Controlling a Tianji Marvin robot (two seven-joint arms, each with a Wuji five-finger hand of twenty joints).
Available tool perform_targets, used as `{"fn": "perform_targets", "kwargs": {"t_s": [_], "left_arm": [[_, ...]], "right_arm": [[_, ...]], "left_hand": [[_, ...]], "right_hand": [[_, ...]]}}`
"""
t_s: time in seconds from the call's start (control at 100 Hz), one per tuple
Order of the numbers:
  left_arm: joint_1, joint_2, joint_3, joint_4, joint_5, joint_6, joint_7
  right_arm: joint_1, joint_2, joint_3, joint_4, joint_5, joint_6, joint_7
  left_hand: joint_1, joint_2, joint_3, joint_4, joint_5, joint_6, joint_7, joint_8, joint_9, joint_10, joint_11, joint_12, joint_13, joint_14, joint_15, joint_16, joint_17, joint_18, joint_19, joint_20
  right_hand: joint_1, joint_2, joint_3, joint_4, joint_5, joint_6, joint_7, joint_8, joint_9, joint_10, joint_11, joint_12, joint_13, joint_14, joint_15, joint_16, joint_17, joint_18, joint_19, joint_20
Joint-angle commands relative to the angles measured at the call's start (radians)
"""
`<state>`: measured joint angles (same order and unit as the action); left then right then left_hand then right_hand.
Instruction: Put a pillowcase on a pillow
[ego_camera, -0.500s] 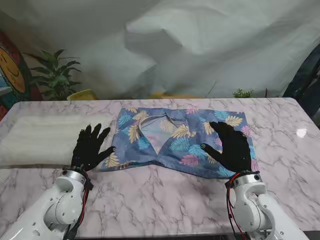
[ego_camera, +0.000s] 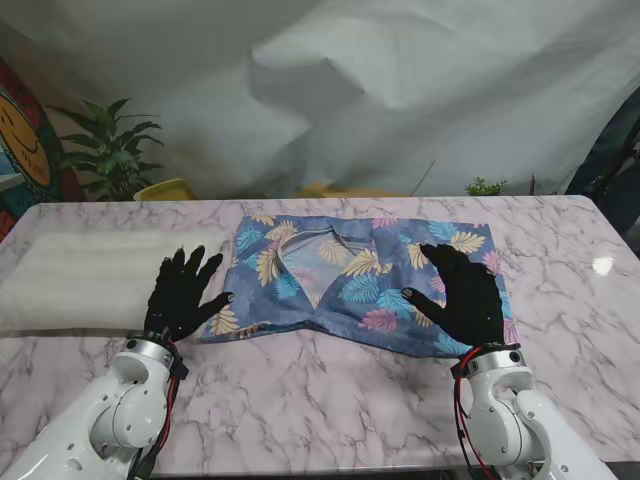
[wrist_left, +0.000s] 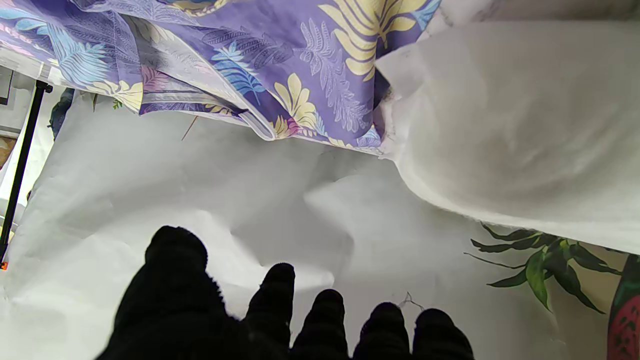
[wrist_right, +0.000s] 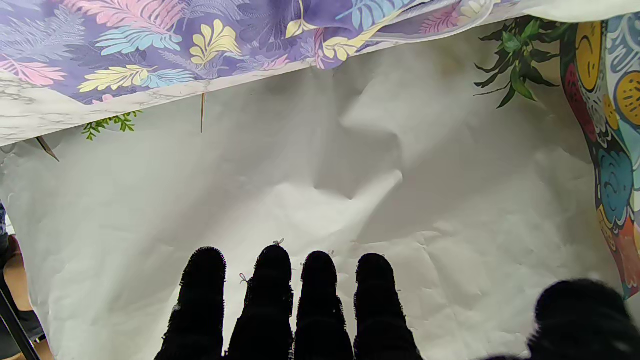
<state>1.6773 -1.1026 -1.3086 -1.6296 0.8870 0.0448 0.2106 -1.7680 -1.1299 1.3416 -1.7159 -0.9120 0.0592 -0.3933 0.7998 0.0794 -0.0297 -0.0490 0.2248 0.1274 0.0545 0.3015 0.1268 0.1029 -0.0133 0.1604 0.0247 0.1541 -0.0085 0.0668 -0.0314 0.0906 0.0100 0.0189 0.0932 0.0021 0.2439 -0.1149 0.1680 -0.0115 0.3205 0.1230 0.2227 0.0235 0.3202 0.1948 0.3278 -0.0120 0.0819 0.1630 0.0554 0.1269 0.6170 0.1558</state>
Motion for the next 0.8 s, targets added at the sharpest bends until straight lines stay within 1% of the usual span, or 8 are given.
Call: {"fn": "perform_targets", "kwargs": {"t_s": [0.0,0.29,0.46,0.58,0.63,0.65,0.67,0.79], "left_arm": [[-0.002,-0.001,0.002,0.003,-0.004,-0.001,-0.015],[-0.016,-0.001,0.008,0.017,-0.003,-0.007,-0.009],[-0.035,-0.004,0.014,0.041,-0.018,-0.021,0.002],[-0.058,-0.011,0.026,0.075,-0.061,-0.057,0.02],[-0.069,-0.013,0.031,0.088,-0.076,-0.072,0.028],[-0.073,-0.014,0.033,0.092,-0.079,-0.076,0.028],[-0.077,-0.014,0.035,0.096,-0.081,-0.08,0.028],[-0.108,-0.015,0.054,0.126,-0.098,-0.1,0.025]], "right_arm": [[-0.001,-0.001,-0.002,-0.003,-0.004,0.004,0.004],[0.031,0.002,-0.022,0.011,-0.023,0.02,0.003],[0.09,0.021,0.008,0.003,-0.065,0.031,0.118],[0.144,0.03,0.025,0.019,-0.089,0.014,0.163],[0.17,0.033,0.025,0.039,-0.09,0.002,0.176],[0.183,0.035,0.023,0.052,-0.091,-0.004,0.177],[0.196,0.036,0.02,0.068,-0.092,-0.011,0.177],[0.279,0.041,-0.016,0.163,-0.084,-0.043,0.186]], "left_hand": [[0.021,0.038,-0.005,0.025,0.006,0.011,-0.002,0.006,-0.027,-0.018,0.003,0.008,-0.013,-0.027,-0.013,0.004,-0.005,-0.031,-0.029,-0.013],[0.025,0.037,-0.003,0.025,0.013,0.009,0.002,0.007,-0.025,-0.021,0.005,0.01,-0.01,-0.03,-0.008,0.014,-0.003,-0.035,-0.025,-0.005],[0.027,0.037,-0.003,0.025,0.017,0.009,0.004,0.008,-0.022,-0.023,0.008,0.013,-0.008,-0.034,-0.006,0.024,-0.003,-0.036,-0.023,0.003],[0.028,0.032,-0.003,0.025,0.019,0.006,0.005,0.008,-0.019,-0.026,0.01,0.015,-0.007,-0.037,-0.003,0.032,-0.002,-0.038,-0.02,0.011],[0.027,0.028,-0.004,0.025,0.022,0.003,0.007,0.009,-0.017,-0.028,0.012,0.016,-0.006,-0.038,-0.002,0.037,-0.002,-0.038,-0.018,0.015],[0.027,0.028,-0.004,0.025,0.022,0.003,0.007,0.009,-0.016,-0.029,0.013,0.017,-0.006,-0.038,-0.001,0.039,-0.002,-0.038,-0.018,0.017],[0.028,0.027,-0.003,0.025,0.023,0.003,0.008,0.009,-0.015,-0.029,0.014,0.017,-0.006,-0.038,-0.001,0.041,-0.002,-0.037,-0.018,0.019],[0.031,0.013,-0.003,0.026,0.03,-0.001,0.011,0.01,-0.007,-0.035,0.023,0.02,-0.003,-0.038,0.005,0.059,-0.002,-0.037,-0.014,0.032]], "right_hand": [[0.011,0.035,-0.029,0.028,-0.02,-0.009,0.016,-0.018,0.004,-0.013,0.012,0.007,0.012,-0.02,0.017,-0.022,-0.003,0.01,0.01,0.003],[0.042,-0.018,-0.023,0.03,-0.014,-0.032,0.032,-0.013,0.008,-0.018,0.026,0.014,0.031,-0.013,0.027,-0.017,0.01,0.04,0.033,0.011],[0.053,-0.059,-0.004,0.03,-0.027,-0.039,0.039,-0.008,-0.012,-0.018,0.041,0.022,0.022,-0.009,0.028,-0.016,-0.003,0.036,0.045,0.012],[0.053,-0.102,0.04,0.027,-0.03,-0.057,0.07,0.01,-0.021,-0.023,0.074,0.034,0.025,-0.003,0.041,-0.013,-0.005,0.055,0.064,0.009],[0.062,-0.124,0.054,0.027,-0.031,-0.066,0.078,0.014,-0.025,-0.027,0.08,0.037,0.028,0.003,0.045,-0.012,-0.003,0.064,0.069,0.008],[0.031,-0.147,0.122,0.018,-0.038,-0.071,0.104,0.025,-0.026,-0.029,0.09,0.035,0.03,0.004,0.049,-0.014,-0.004,0.068,0.082,-0.005],[0.028,-0.16,0.141,0.016,-0.034,-0.077,0.113,0.028,-0.026,-0.028,0.094,0.036,0.031,0.004,0.051,-0.014,-0.003,0.07,0.087,-0.008],[0.043,-0.211,0.177,0.015,-0.036,-0.098,0.15,0.044,-0.037,-0.04,0.119,0.047,0.031,0.004,0.062,-0.011,-0.007,0.08,0.099,-0.012]]}}
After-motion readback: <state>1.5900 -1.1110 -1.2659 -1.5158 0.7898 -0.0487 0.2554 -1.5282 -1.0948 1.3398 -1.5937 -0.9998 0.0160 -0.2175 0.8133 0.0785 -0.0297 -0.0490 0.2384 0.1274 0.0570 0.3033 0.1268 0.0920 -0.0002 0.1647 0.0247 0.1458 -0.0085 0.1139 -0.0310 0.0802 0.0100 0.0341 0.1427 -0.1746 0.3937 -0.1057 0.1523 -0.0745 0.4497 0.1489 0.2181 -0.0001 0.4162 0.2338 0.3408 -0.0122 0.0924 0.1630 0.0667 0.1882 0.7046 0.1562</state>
